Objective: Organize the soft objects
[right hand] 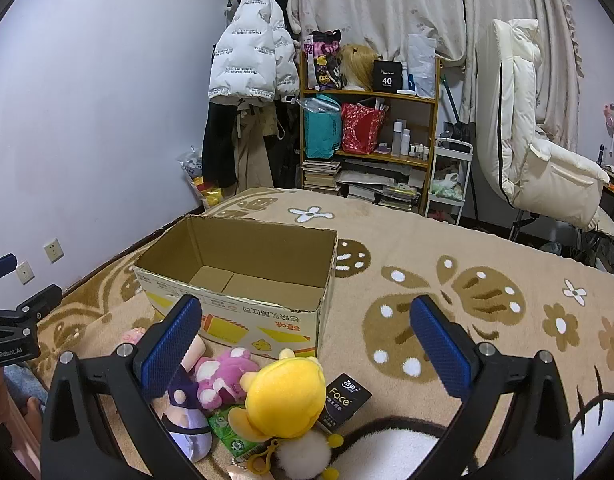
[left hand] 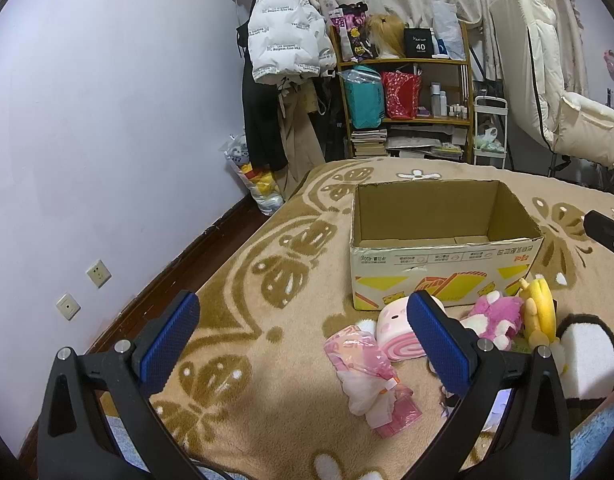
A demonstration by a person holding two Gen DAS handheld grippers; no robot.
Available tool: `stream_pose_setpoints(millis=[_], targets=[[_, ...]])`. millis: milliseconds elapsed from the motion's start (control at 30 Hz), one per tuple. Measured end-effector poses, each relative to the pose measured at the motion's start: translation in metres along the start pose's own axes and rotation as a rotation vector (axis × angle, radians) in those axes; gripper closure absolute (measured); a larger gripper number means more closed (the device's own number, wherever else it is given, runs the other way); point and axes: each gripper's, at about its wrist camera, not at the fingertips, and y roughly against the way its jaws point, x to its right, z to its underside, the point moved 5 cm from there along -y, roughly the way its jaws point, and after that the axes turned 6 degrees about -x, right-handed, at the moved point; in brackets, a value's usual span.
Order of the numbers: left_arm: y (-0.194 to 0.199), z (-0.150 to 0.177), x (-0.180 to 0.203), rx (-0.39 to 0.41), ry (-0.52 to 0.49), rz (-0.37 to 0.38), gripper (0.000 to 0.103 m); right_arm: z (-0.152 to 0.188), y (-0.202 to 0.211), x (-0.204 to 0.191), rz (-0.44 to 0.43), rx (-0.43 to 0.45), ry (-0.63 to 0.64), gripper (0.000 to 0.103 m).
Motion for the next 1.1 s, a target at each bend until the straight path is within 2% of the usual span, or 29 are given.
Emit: stream_pose_setpoints(millis=[367, 600, 967, 1100], targets=[[-0.001, 0.0, -0.001, -0.011, -0.004, -0.008, 0.0, 0.002, -0.001, 0.0, -0.004, -0.006, -0.005, 0.0], [-0.01, 0.0, 0.001, -0.049, -0.004, -0.016, 0.001, 0.005, -0.005, -0.002, -0.017, -0.022, -0.011, 0.0], [-0.045, 0.006, 0.013, -0.19, -0.023, 0.01, 0.0, 0.009, -0.036, 0.006, -0.127, -0.141, -0.134, 0.0], [-0.055, -0.001, 0.018, -0.179, -0.017, -0.003, 0.001, 0.012, -0.051, 0.007, -0.148, -0.183, -0.181, 0.0]])
